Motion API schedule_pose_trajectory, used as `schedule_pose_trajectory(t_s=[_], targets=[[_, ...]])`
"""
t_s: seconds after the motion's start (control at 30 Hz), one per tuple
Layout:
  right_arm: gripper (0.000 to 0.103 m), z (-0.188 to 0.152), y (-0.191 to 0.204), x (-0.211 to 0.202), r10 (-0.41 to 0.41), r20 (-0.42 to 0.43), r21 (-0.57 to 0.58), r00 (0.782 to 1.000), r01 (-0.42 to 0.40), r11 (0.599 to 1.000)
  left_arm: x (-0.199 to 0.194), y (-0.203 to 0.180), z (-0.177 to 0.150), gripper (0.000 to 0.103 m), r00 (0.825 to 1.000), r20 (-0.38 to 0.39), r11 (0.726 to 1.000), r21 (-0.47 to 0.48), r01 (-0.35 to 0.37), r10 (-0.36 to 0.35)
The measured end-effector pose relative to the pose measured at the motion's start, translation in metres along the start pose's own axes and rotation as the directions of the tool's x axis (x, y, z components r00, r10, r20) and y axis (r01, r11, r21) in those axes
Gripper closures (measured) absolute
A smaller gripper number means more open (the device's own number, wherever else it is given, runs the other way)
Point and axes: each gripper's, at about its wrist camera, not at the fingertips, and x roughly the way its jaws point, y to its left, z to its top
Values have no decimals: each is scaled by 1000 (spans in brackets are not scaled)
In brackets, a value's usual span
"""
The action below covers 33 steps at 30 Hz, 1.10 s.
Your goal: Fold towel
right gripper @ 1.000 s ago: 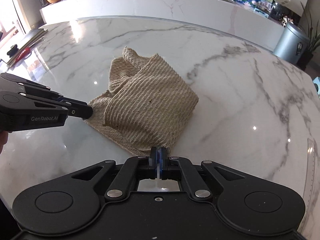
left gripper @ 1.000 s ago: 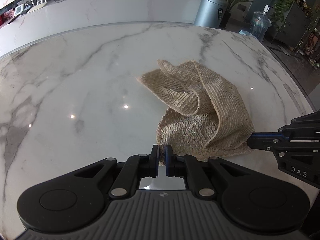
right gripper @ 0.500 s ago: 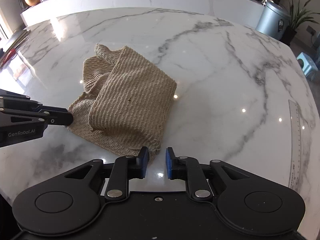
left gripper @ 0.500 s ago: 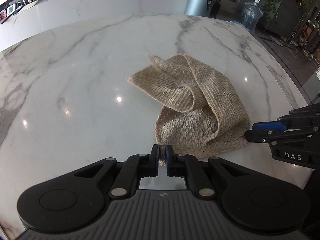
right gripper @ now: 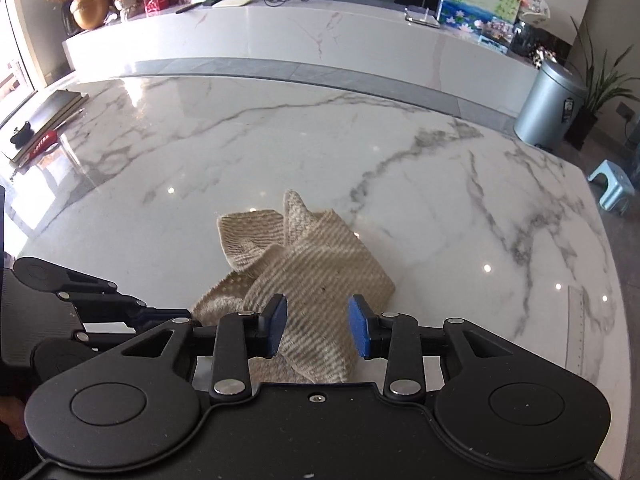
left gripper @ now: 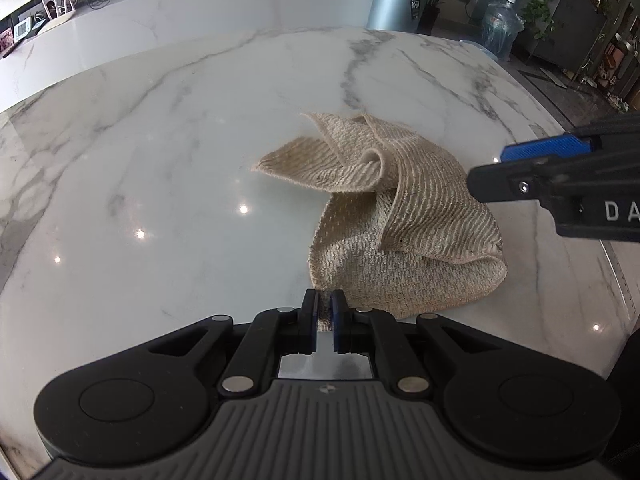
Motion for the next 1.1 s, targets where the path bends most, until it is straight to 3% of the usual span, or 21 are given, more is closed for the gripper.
schedule_pose_trajectory(t_s=[0.2, 0.3, 0.33, 0.4, 0.5, 0.77, 1.1], targets=[[70, 11, 17, 20, 35, -37, -4, 999, -35, 999, 0, 2, -1, 97, 1000, 1, 1000, -4, 9, -9], [72, 11, 19, 32, 9, -62, 3, 998, -9, 1000, -1, 2, -1, 97, 1000, 1, 1000, -3, 11, -11], [83, 11, 18, 35, 1, -69, 8, 998, 0, 1000, -1, 3, -1, 97, 1000, 1, 1000, -4, 12, -12], [94, 9, 14, 39, 2, -79, 27, 997, 0, 1000, -1, 3, -1, 97, 1000, 1, 1000, -6, 14, -14], [100, 6, 8, 37, -1, -69, 40, 998, 3, 999, -1, 3, 0, 97, 1000, 0, 1000, -5, 13, -13], [101, -2, -18, 19, -39, -46, 69, 998, 42, 997, -1, 4, -2, 97, 1000, 2, 1000, -2, 9, -9], [101, -53, -83, 10, -133, -143, 187, 981, 159, 969, -1, -1, -1, 95, 1000, -1, 1000, 4, -18, 18]])
